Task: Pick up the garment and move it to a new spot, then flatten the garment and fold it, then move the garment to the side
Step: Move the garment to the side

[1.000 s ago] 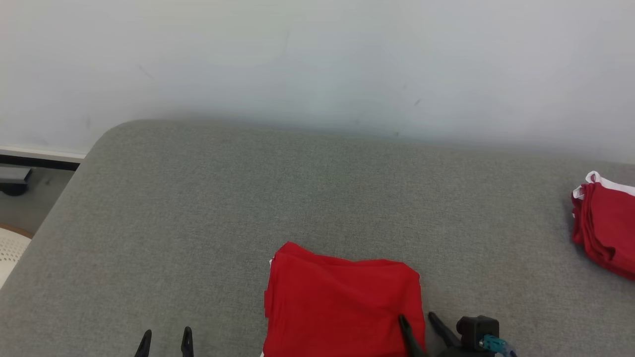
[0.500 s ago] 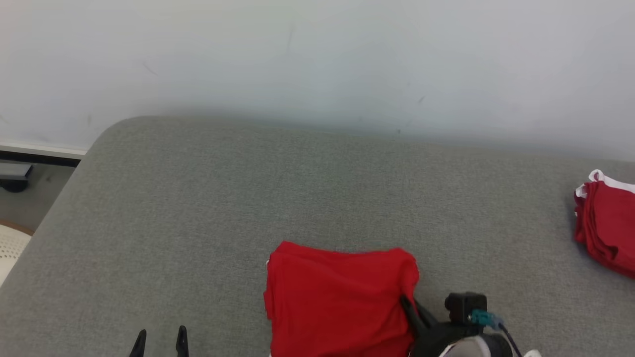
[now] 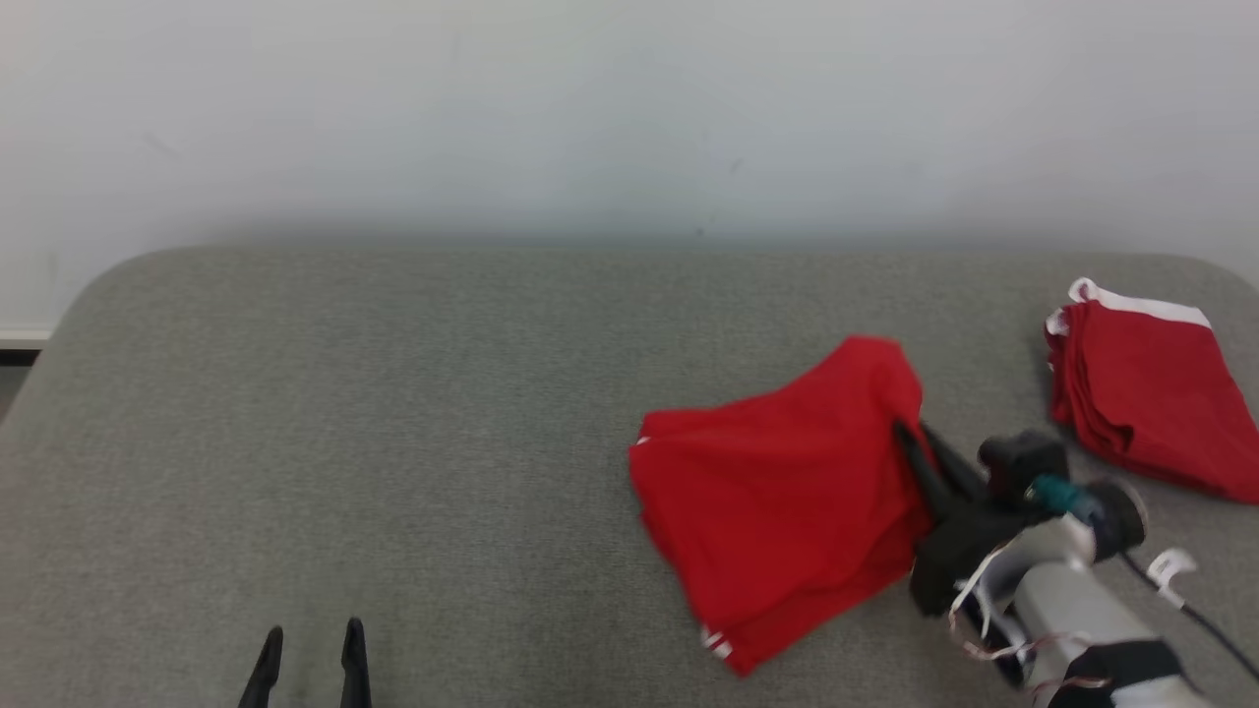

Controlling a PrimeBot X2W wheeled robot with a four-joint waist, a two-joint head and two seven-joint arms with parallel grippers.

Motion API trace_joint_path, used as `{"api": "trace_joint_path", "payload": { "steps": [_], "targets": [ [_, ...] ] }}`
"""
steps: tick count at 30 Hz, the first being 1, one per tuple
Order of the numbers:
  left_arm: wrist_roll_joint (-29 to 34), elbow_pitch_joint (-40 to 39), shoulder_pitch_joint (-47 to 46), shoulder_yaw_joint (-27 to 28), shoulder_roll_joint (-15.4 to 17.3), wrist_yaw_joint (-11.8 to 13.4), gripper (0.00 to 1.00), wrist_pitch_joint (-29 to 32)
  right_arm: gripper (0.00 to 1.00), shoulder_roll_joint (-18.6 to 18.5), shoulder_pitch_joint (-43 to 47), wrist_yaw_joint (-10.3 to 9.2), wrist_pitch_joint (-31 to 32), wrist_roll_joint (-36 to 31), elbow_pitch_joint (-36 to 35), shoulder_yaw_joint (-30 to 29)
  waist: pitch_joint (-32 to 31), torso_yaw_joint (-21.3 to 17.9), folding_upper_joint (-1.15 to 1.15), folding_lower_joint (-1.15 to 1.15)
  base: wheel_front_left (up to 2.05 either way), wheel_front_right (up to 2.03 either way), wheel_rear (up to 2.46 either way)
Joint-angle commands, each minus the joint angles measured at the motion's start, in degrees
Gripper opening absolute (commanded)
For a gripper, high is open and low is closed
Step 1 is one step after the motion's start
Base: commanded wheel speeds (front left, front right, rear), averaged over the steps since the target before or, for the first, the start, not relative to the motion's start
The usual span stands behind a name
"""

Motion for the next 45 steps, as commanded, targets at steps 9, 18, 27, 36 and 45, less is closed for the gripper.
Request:
{"api": "trace_joint_path", "payload": {
  "steps": [9, 18, 27, 36, 45],
  "targets": [
    [1.29, -1.79, -5.18, 0.39, 0.00, -0.48, 1.00, -0.12, 0.00, -9.68, -15.14, 0.03, 0.40, 2.05, 0.34, 6.11, 8.81, -6.93, 0.00, 0.00, 0.00, 0.00, 0.00],
    [3.35, -2.50, -7.99, 1.47, 0.04, -0.97, 1.00, -0.11, 0.00, -17.04, -23.93, 0.03, 0.20, 7.38, 1.74, 9.85, 12.54, -8.01, 0.00, 0.00, 0.00, 0.00, 0.00],
    [4.00, -4.10, -8.66, 1.55, 0.54, -0.93, 1.00, -0.12, 0.00, -23.22, -28.53, 0.03, 2.94, 12.59, 2.74, 13.06, 15.83, -9.41, 0.00, 0.00, 0.00, 0.00, 0.00],
    [4.28, -5.76, -10.67, 0.37, 1.90, -0.94, 1.00, -0.12, 0.00, -29.08, -33.73, 0.02, 5.45, 13.96, 9.58, 15.57, 19.71, -8.69, 0.00, 0.00, 0.00, 0.00, 0.00],
    [3.76, -6.52, -11.80, 0.69, 3.36, -0.88, 1.00, -0.11, 0.00, -29.39, -38.52, 0.03, 5.89, 9.69, 17.88, 17.59, 22.59, -8.01, 0.00, 0.00, 0.00, 0.00, 0.00]
  ]
}}
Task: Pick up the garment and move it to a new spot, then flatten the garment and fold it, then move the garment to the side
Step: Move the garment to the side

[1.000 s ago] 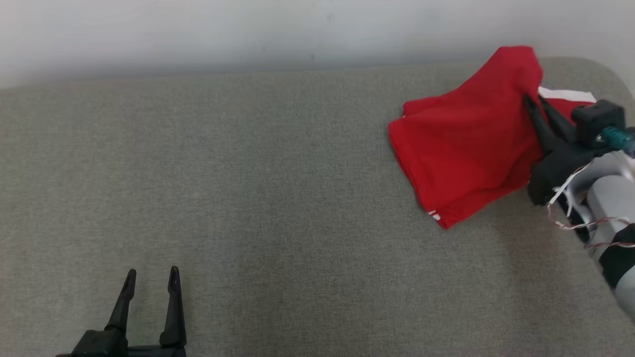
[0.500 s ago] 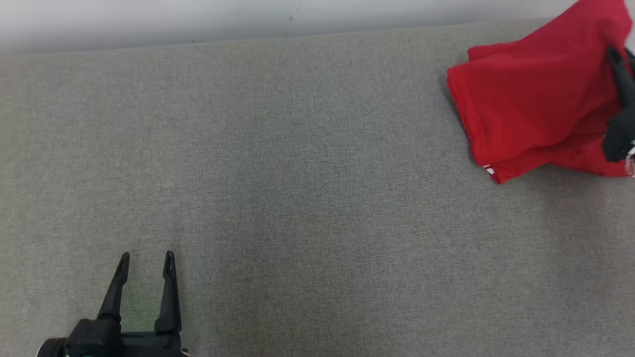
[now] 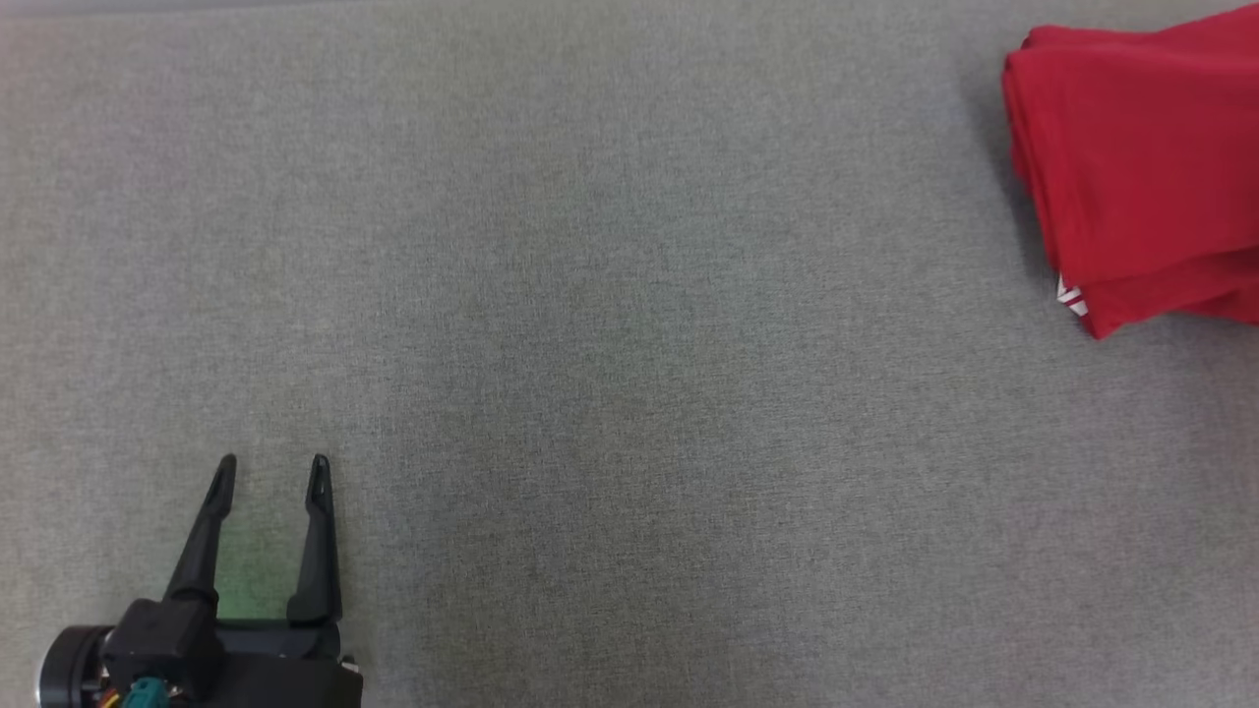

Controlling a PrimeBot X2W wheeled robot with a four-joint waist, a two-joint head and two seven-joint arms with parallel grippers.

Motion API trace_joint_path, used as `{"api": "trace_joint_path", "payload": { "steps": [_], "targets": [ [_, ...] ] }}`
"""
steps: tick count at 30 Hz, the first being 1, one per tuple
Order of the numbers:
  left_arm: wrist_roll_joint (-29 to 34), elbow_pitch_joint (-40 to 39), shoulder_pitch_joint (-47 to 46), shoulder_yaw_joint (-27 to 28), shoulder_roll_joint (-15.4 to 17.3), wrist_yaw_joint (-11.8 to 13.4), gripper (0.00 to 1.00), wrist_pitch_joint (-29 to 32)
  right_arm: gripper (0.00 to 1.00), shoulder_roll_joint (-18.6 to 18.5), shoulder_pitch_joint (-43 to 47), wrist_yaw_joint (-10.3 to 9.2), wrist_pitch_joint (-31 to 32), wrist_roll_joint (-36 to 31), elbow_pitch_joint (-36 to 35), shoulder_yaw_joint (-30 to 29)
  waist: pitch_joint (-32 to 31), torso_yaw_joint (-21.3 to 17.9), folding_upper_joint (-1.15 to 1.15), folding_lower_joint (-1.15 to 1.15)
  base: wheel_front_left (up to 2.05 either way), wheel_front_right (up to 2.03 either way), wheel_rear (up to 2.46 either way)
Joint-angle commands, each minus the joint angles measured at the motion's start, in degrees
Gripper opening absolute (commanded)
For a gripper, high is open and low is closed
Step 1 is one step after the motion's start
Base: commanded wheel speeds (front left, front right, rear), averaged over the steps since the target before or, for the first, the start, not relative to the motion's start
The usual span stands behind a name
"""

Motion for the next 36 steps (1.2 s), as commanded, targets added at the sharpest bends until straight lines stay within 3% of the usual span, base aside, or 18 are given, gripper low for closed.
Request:
{"api": "trace_joint_path", "payload": {
  "steps": [1, 2, 3, 4, 12, 16, 19, 25, 31, 36],
  "targets": [
    [-0.30, -0.30, -0.57, 0.20, 0.40, 0.08, 1.00, -0.12, 0.00, 0.30, -0.69, 0.02, -0.21, -0.04, 0.87, -0.35, 0.85, 0.30, -0.01, -0.01, 0.00, 0.00, 0.00],
    [-0.26, -0.38, -0.50, 0.29, 0.42, 0.08, 1.00, -0.11, 0.00, 0.55, -1.09, 0.02, -0.71, -0.21, 1.82, -0.61, 1.05, 0.34, -0.01, -0.01, 0.00, 0.00, 0.00],
    [-0.20, -0.48, -0.53, 0.37, 0.38, 0.08, 1.00, -0.11, 0.66, 0.78, -1.19, 0.02, -0.96, -0.80, 2.67, -0.55, 1.18, 0.38, -0.01, -0.01, 0.00, 0.00, 0.00],
    [-0.13, -0.61, -0.56, 0.43, 0.35, 0.08, 1.00, -0.11, 1.00, 1.14, -1.09, 0.02, -0.72, -1.17, 3.57, -0.28, 1.28, 0.41, -0.01, -0.01, 0.00, 0.00, 0.00],
    [-0.20, 0.12, 0.52, 1.21, -0.77, 0.07, 1.00, -0.12, 1.00, 1.90, -2.56, 0.02, -3.66, -4.56, 6.17, -1.22, -1.39, -0.05, -0.01, -0.01, 0.00, 0.00, 0.00],
    [-0.34, 0.61, 1.58, 1.62, -1.41, 0.07, 1.00, -0.11, 1.00, 4.29, -2.40, 0.02, -5.80, -0.88, 4.81, -6.97, -4.43, -0.32, -0.01, -0.01, 0.00, 0.00, 0.00],
    [-0.80, 1.00, 2.58, 2.08, -1.69, 0.07, 1.00, -0.12, 1.00, 4.60, 0.29, 0.02, -5.98, 0.16, -2.48, -12.28, -6.88, -0.44, -0.01, -0.01, 0.00, 0.00, 0.00],
    [-1.37, 2.03, 5.25, 2.63, -2.27, 0.07, 1.00, -0.11, 1.00, 8.21, 15.08, 0.02, -5.86, -2.03, -17.80, -27.92, -12.09, 0.14, -0.01, -0.01, 0.00, 0.00, 0.00],
    [-1.40, 2.52, 7.42, 1.99, -2.76, 0.07, 1.00, -0.11, 1.00, 16.52, 32.47, 0.02, -5.88, -8.32, -31.30, -39.16, -15.73, 1.57, -0.01, -0.01, 0.00, 0.00, 0.00],
    [-1.26, 2.45, 8.31, 1.79, -2.91, 0.07, 1.00, -0.11, 1.00, 24.94, 43.99, 0.02, -5.87, -12.12, -40.51, -42.84, -17.45, 2.44, -0.01, -0.01, 0.00, 0.00, 0.00]
  ]
}}
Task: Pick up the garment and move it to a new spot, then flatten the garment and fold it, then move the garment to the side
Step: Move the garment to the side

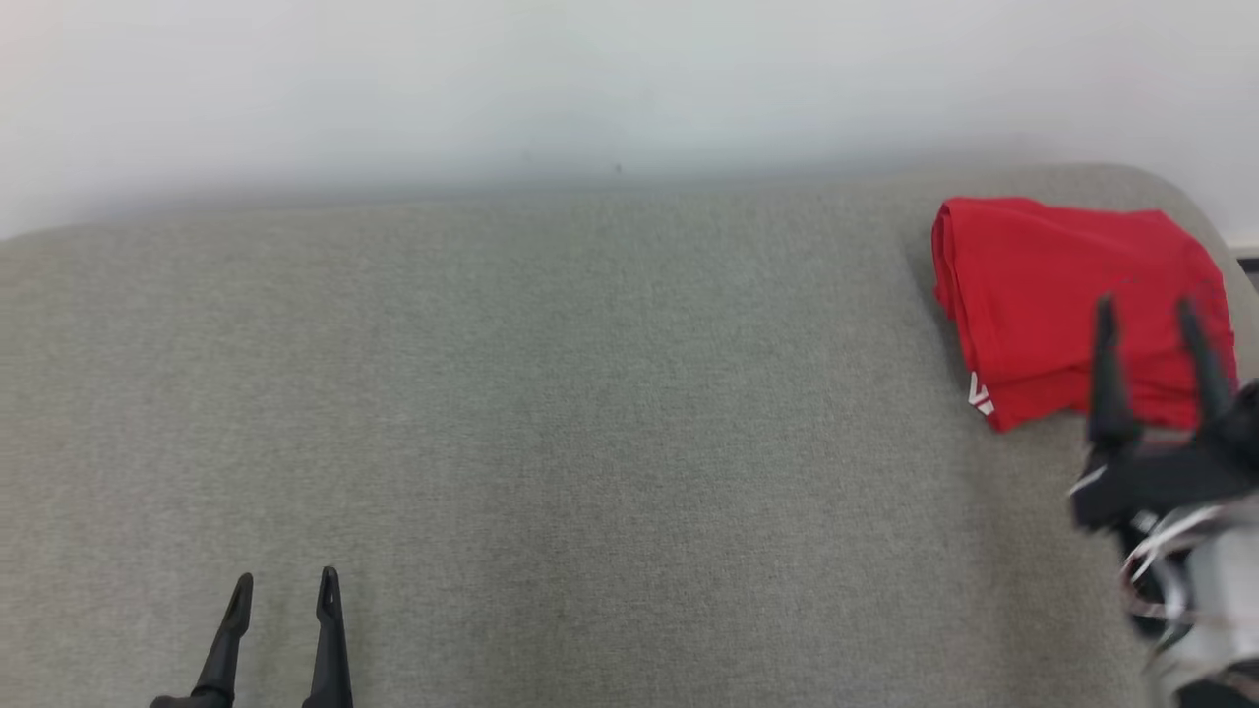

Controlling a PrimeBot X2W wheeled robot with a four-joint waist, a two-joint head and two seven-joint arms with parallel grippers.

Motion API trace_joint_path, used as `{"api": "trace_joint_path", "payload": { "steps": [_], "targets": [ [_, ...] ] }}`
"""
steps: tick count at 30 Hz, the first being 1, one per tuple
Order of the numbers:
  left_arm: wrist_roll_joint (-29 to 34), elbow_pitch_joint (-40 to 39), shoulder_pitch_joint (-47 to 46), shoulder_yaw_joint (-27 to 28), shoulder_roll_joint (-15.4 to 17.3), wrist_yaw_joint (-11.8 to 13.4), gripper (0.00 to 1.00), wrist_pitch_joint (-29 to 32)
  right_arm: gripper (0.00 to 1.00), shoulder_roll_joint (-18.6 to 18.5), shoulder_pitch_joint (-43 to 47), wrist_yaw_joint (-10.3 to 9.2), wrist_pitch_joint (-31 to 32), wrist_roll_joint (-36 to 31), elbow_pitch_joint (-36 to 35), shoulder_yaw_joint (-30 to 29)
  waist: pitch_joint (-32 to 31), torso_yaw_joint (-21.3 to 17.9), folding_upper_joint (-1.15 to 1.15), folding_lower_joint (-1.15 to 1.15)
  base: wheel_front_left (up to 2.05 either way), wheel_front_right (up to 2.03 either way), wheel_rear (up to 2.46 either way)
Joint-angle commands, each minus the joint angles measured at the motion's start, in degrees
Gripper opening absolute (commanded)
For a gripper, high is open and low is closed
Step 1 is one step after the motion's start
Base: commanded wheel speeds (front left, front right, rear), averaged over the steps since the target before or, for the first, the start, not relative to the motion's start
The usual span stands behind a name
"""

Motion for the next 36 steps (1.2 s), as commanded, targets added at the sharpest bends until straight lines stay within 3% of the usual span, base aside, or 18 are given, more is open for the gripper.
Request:
{"api": "trace_joint_path", "payload": {
  "steps": [1, 5, 16, 24, 29, 36],
  "targets": [
    [-0.04, 0.05, 0.43, -0.08, -0.18, 0.07, 1.00, -0.13, 1.00, 1.65, 2.34, 0.03, 0.02, -0.37, -1.78, -0.86, -1.56, 1.20, 0.01, 0.02, 0.00, 0.00, 0.00],
    [0.27, 0.36, 0.65, -0.40, -0.22, 0.07, 1.00, -0.13, 1.00, 5.18, 7.21, 0.03, 0.03, -1.17, -5.51, -2.73, -2.56, 2.05, 0.01, 0.02, 0.00, 0.00, 0.00],
    [1.49, 1.62, 2.18, -1.50, -0.29, 0.90, 1.00, -0.13, 1.00, 13.23, 21.11, 0.03, 0.03, -6.61, -15.89, -0.18, -6.22, 4.12, 0.01, 0.02, 0.00, 0.00, 0.00],
    [4.14, 2.10, 2.30, -1.98, -0.29, 3.28, 1.00, -0.12, 1.00, 14.65, 27.46, 0.03, 0.03, -9.72, -19.29, 4.97, -7.66, 5.21, 0.01, 0.02, 0.00, 0.00, 0.00],
    [4.39, 2.59, 3.46, -2.64, -0.29, 4.97, 1.00, -0.12, 1.00, 14.82, 29.89, 0.03, 0.02, -9.10, -19.53, 5.44, -8.36, 5.29, 0.01, 0.02, 0.00, 0.00, 0.00],
    [3.95, 2.46, 3.68, -3.40, -0.28, 5.32, 1.00, -0.12, 1.00, 14.84, 31.30, 0.03, 0.02, -6.65, -18.89, 4.03, -8.74, 5.57, 0.01, 0.02, 0.00, 0.00, 0.00]
  ]
}}
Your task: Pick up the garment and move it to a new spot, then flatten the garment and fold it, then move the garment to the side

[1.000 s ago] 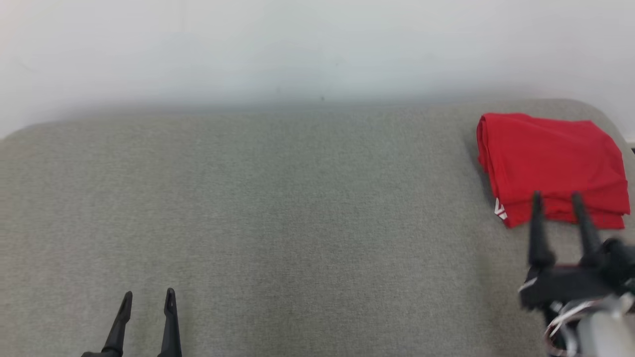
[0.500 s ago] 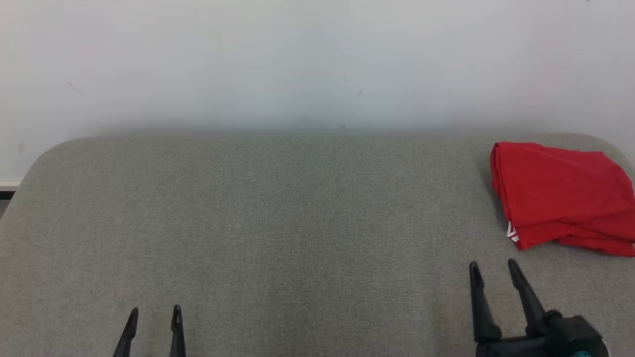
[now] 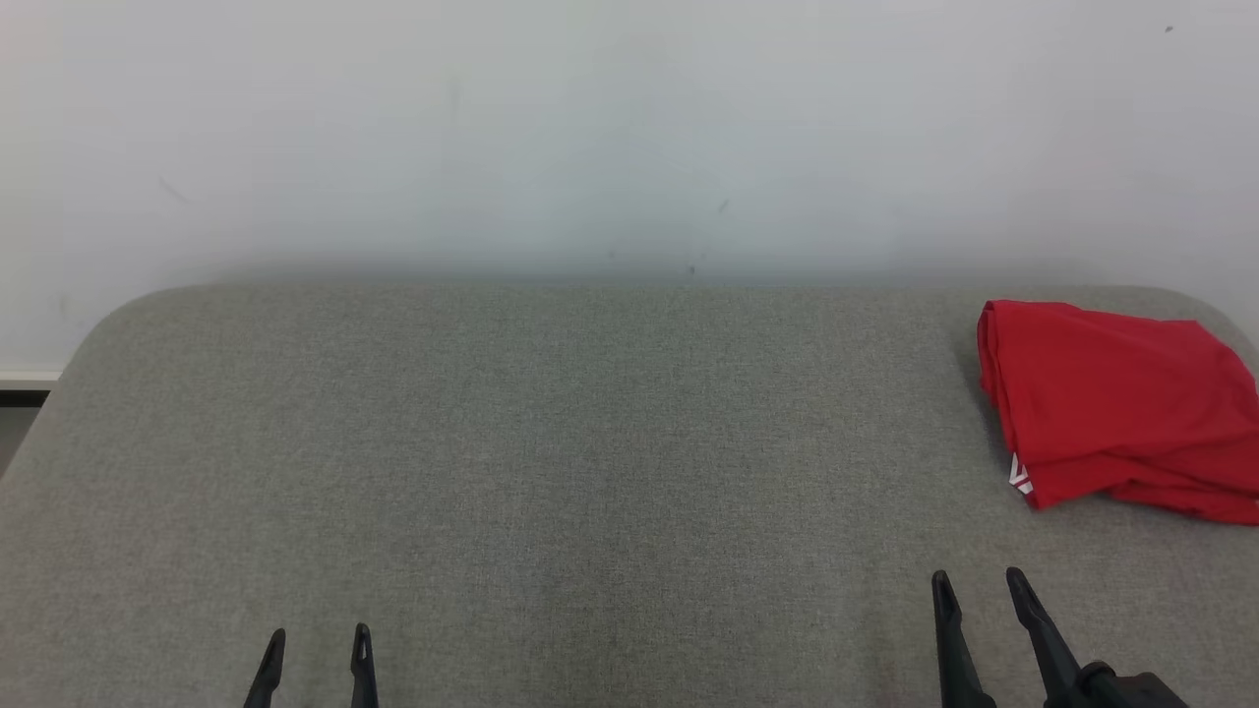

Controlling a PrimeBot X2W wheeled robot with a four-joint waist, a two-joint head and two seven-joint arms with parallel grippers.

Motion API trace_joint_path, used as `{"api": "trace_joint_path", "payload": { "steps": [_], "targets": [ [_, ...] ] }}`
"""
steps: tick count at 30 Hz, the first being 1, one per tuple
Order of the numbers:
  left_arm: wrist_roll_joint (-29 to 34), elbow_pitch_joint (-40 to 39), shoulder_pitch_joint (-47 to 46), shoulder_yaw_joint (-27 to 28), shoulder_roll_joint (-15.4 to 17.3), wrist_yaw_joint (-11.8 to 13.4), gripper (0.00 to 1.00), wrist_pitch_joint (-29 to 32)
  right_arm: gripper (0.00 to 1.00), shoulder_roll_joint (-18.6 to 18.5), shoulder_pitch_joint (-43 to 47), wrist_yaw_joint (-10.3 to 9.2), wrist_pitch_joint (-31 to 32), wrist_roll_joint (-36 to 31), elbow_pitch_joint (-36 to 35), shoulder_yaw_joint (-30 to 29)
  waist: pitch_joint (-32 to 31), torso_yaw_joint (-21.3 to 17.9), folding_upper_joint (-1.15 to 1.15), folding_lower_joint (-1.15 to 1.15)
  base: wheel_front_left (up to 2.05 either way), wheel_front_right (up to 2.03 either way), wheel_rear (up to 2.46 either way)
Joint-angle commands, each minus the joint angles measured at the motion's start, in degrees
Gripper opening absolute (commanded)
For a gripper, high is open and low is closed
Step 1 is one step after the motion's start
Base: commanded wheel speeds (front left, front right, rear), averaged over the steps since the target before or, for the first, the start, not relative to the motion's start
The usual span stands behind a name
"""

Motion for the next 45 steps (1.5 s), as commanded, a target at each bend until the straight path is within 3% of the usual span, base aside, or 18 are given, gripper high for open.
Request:
{"api": "trace_joint_path", "payload": {
  "steps": [1, 30, 31, 36, 45],
  "targets": [
    [-0.33, -0.20, 0.49, -0.03, 0.00, 0.15, 1.00, -0.11, 1.00, 0.06, 0.78, 0.03, 0.01, 0.31, 0.04, -0.26, -0.01, -0.04, 0.00, 0.00, 0.00, 0.00, 0.00],
    [-0.66, -0.07, -0.20, 0.84, -0.01, 0.24, 1.00, -0.11, 1.00, 0.07, -0.05, 0.03, 0.01, 1.05, -0.12, -1.62, 0.71, -0.50, 0.00, 0.00, 0.00, 0.00, 0.00],
    [-0.20, -0.04, -0.01, 0.73, -0.01, 0.05, 0.00, 0.01, 0.00, 0.00, 0.06, 0.00, 0.00, 0.86, -0.27, -1.49, 0.71, -0.51, 0.00, 0.00, 0.00, 0.00, 0.00],
    [-0.56, 2.65, 0.06, 0.88, -0.25, -0.17, 0.00, 0.43, 0.00, 0.06, 0.99, 0.00, 0.17, 1.39, 2.15, -1.41, 0.73, -0.52, 0.00, 0.00, 0.00, 0.00, 0.00],
    [-11.62, 3.74, -2.46, 0.38, -0.21, -0.79, 0.00, 2.52, 0.00, -0.37, -0.65, 0.00, 3.06, 11.79, 2.70, -2.93, 0.86, -0.64, 0.00, 0.00, 0.00, 0.00, 0.00]
  ]
}}
